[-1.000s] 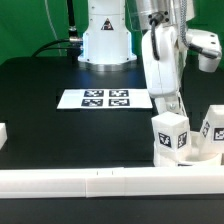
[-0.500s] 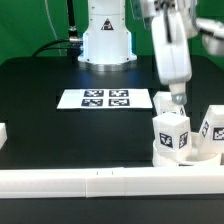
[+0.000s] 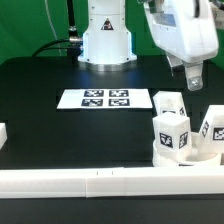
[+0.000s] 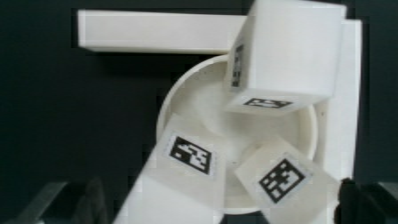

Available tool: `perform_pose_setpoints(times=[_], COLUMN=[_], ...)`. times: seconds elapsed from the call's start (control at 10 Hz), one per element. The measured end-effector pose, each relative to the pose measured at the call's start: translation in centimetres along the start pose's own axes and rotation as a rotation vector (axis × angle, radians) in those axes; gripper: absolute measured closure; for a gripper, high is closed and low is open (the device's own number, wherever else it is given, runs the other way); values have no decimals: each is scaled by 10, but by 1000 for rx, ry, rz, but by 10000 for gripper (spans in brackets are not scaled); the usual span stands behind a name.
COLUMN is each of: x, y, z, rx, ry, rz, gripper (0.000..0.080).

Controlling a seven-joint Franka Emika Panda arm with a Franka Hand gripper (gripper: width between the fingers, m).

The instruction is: Assemble stool

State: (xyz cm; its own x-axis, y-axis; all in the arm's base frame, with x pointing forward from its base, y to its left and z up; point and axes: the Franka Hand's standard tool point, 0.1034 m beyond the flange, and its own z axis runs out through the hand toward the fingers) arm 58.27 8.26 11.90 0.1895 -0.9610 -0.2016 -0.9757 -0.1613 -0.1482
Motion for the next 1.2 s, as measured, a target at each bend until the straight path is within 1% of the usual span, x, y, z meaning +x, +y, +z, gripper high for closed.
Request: perform_pose_setpoints(times=[0.2, 0.4, 0.5, 0.8, 0.9, 1.0, 1.1, 1.2], x=[-1, 1, 1, 2, 7, 6, 5, 6], y=[0, 1, 1, 1, 0, 4, 6, 7], z=[0, 0, 0, 0, 1, 4, 5, 5], rx=[-12, -17, -17, -20, -22, -30, -41, -47], ry=[16, 14, 14, 17, 66, 78, 67, 60], rz=[-293, -583, -610, -884, -1135, -1274, -1381, -1461], gripper=[150, 150, 150, 150, 150, 150, 150, 150])
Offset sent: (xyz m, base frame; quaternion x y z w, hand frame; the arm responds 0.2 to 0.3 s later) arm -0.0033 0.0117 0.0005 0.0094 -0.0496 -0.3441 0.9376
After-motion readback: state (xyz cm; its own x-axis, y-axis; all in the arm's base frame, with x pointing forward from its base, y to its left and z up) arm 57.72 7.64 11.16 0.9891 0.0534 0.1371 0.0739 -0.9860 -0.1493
